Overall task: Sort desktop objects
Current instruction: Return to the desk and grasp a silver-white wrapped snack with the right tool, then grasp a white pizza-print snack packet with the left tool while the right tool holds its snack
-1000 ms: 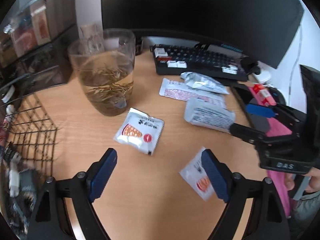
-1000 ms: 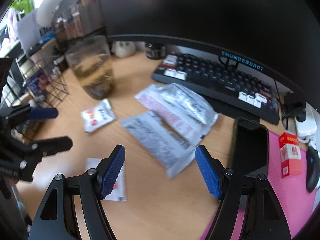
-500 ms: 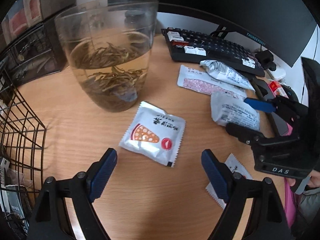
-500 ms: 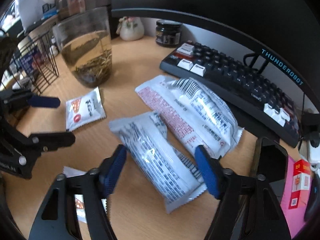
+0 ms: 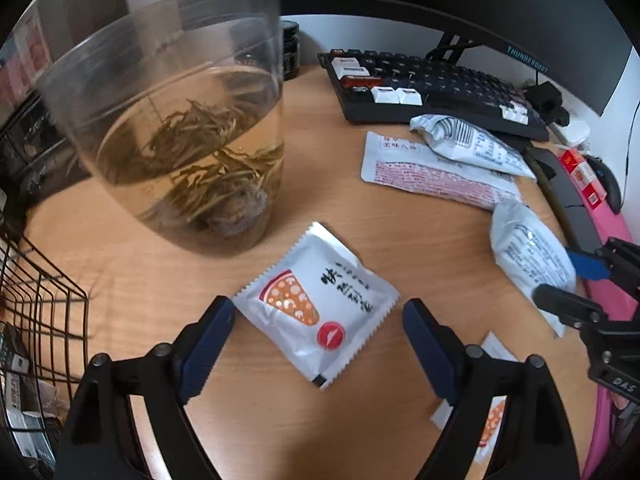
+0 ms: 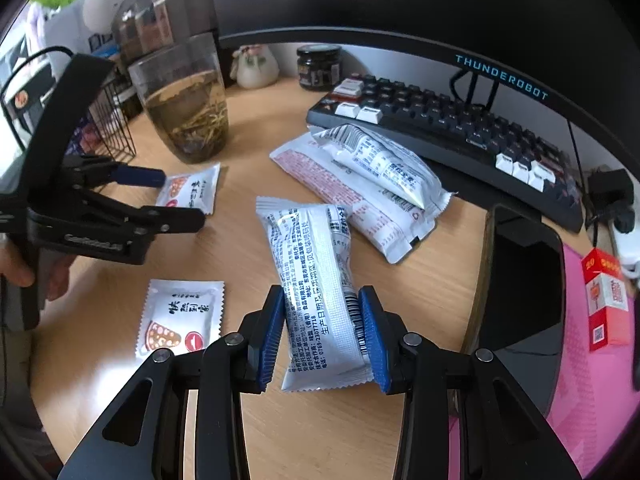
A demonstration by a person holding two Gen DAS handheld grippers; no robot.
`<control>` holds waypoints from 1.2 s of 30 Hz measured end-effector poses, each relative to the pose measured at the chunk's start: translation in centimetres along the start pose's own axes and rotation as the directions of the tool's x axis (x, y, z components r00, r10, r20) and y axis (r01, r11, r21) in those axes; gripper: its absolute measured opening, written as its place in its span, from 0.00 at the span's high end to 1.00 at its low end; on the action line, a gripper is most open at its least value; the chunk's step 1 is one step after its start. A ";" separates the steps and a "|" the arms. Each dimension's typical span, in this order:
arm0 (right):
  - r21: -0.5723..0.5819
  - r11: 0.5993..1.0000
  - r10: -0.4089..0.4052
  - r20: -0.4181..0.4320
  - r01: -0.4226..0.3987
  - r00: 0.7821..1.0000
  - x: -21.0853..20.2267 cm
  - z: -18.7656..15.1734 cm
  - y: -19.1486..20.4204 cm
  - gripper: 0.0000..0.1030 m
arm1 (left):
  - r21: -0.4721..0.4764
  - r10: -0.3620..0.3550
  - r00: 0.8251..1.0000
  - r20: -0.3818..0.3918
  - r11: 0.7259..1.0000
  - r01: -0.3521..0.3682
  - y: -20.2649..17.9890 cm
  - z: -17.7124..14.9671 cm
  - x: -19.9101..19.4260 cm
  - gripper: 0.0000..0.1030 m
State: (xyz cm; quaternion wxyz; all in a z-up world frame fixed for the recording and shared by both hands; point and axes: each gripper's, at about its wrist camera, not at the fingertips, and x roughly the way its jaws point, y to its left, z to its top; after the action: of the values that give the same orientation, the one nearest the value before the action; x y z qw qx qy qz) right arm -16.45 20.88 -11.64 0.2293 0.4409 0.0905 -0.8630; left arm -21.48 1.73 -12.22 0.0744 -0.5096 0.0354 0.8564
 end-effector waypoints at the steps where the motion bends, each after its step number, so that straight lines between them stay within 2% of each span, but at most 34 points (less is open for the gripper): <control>1: 0.005 1.000 0.007 0.002 -0.007 1.000 0.1 0.0 -0.1 0.63 | 0.000 0.000 1.000 0.000 1.000 0.000 -0.1 0.1 0.1 0.15; 10: 0.020 0.999 0.030 0.013 -0.031 0.999 0.2 -0.2 -0.3 0.63 | -0.011 0.009 1.000 0.027 1.000 -0.009 -0.4 0.4 0.5 0.17; 11: 0.021 0.999 0.031 0.013 -0.031 0.999 0.2 -0.2 -0.3 0.63 | -0.010 0.007 0.999 0.036 1.000 -0.007 -0.4 0.2 0.3 0.26; 12: 0.021 0.999 0.031 0.014 -0.031 0.999 0.2 -0.2 -0.4 0.62 | -0.012 0.006 0.999 0.044 1.000 -0.005 -0.4 0.2 0.1 0.42; 14: 0.021 0.999 0.030 0.014 -0.031 0.999 0.2 -0.2 -0.4 0.62 | -0.021 0.007 0.999 0.040 1.000 -0.006 -0.3 0.2 -0.1 0.49; 15: 0.021 0.999 0.032 0.014 -0.032 0.999 0.2 -0.2 -0.4 0.62 | -0.024 0.006 0.999 0.043 1.000 -0.005 -0.2 0.2 -0.1 0.57; 19: 0.016 0.999 0.037 0.016 -0.037 0.999 0.2 -0.2 -0.2 0.62 | -0.049 -0.010 0.999 0.049 0.999 0.013 0.0 0.1 -0.3 0.69; 21: 0.013 0.999 0.040 0.016 -0.040 0.999 0.1 -0.3 -0.1 0.62 | -0.055 -0.045 0.998 0.047 0.997 0.047 -0.1 -0.2 -0.7 0.70; 36: -0.029 0.999 0.026 0.035 -0.025 0.999 -2.2 -0.4 3.9 0.67 | -0.042 -0.035 0.987 0.160 0.998 0.042 0.3 -3.5 -10.5 0.71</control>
State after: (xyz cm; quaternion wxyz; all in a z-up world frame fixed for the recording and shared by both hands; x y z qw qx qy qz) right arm -13.18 18.29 -9.89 0.2484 0.4235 0.0932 -0.8662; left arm -13.59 0.03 -4.69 0.0820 -0.4418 0.0001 0.8934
